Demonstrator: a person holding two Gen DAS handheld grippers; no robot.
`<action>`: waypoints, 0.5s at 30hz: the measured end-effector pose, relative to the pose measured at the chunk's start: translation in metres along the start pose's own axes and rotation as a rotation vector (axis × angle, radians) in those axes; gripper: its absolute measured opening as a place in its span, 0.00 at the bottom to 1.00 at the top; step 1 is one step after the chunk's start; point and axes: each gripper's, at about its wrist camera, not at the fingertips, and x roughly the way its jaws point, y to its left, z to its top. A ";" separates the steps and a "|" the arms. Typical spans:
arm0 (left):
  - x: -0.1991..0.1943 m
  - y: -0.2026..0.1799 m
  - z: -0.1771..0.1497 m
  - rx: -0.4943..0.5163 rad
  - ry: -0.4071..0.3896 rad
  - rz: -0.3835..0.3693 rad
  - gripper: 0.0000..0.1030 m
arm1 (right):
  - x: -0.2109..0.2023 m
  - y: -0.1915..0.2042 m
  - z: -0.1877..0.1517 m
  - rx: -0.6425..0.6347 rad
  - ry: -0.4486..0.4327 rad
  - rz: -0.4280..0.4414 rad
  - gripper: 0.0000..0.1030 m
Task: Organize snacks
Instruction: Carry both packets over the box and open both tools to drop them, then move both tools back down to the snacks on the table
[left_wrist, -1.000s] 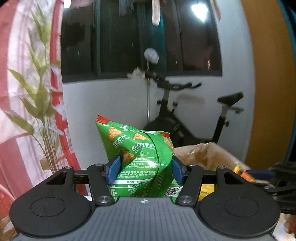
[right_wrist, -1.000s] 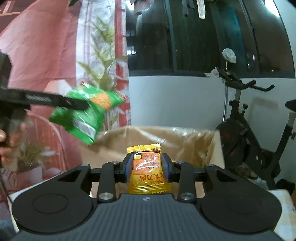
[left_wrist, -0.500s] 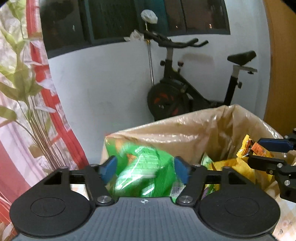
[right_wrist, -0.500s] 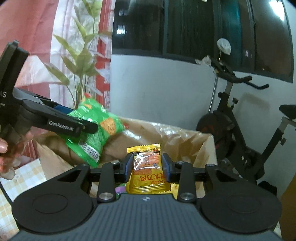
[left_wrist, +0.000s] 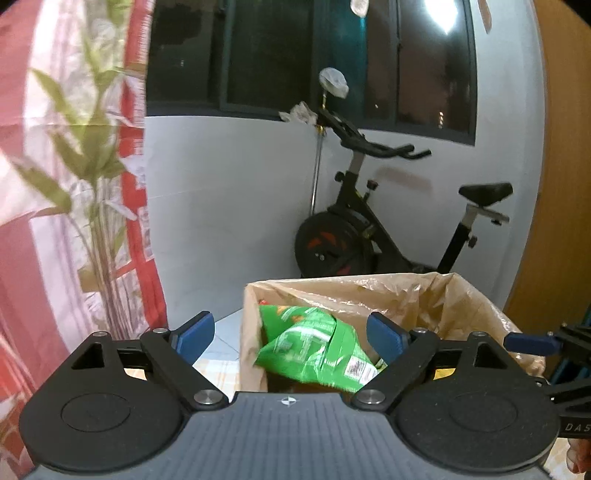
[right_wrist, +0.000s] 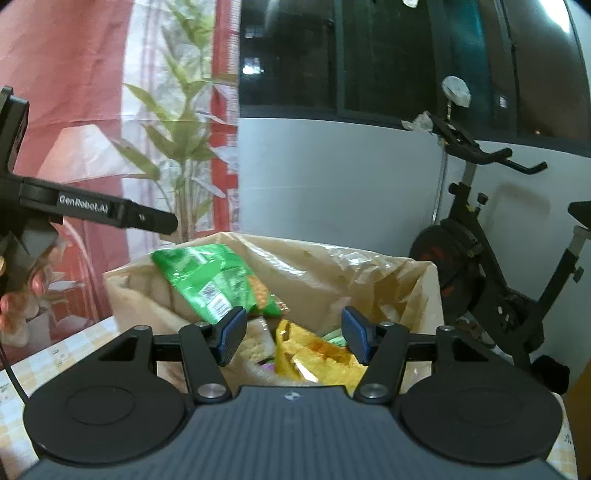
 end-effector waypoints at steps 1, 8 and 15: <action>-0.007 0.001 -0.004 -0.008 -0.003 0.007 0.88 | -0.004 0.000 -0.002 -0.002 -0.002 0.011 0.59; -0.043 0.009 -0.040 -0.064 -0.008 0.030 0.88 | -0.035 0.003 -0.017 -0.008 -0.014 0.054 0.59; -0.064 0.007 -0.081 -0.088 0.009 0.047 0.88 | -0.057 0.006 -0.039 -0.027 0.001 0.064 0.59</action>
